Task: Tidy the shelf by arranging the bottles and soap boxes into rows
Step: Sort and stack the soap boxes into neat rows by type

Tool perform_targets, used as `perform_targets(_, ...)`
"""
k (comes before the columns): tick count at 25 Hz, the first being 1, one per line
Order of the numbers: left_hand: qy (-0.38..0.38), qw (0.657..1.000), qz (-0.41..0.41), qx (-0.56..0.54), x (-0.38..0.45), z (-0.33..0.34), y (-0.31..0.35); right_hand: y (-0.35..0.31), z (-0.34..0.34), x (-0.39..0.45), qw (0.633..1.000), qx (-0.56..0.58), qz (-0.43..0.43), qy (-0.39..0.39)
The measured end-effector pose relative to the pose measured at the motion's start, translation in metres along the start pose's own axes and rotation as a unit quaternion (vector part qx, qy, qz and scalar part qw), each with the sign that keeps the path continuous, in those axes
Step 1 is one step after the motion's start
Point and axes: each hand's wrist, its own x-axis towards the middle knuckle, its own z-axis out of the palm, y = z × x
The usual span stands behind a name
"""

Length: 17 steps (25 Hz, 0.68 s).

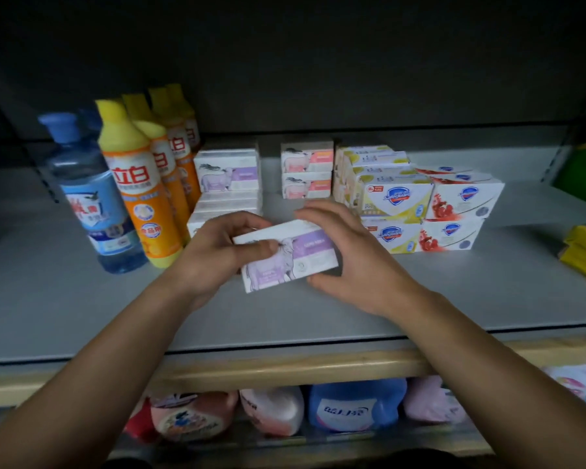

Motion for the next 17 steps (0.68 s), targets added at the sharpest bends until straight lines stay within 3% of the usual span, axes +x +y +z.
perform_targets(3,0.005,0.992,-0.057,-0.114,-0.01,-0.013,-0.01,-0.008,0.006,0.001,0.994,0.082,0.075,-0.02)
perform_targets(7,0.038,0.961,-0.078,-0.264,-0.028,-0.026,-0.021,-0.019,0.027,0.005,0.937,0.25,0.245,0.02)
perform_targets(9,0.072,0.963,-0.081,-0.249,-0.034,-0.027,-0.028,-0.027,0.032,0.012,0.887,0.337,0.317,0.001)
perform_targets(13,0.121,0.979,-0.096,-0.134,-0.037,-0.028,-0.034,-0.041,0.034,0.02,0.801,0.363,0.46,-0.125)
perform_targets(15,0.118,0.979,-0.11,-0.126,-0.036,-0.032,-0.034,-0.044,0.036,0.022,0.781,0.371,0.483,-0.139)
perform_targets(17,0.11,0.977,-0.124,-0.133,-0.036,-0.036,-0.035,-0.044,0.039,0.021,0.798,0.378,0.458,-0.099)
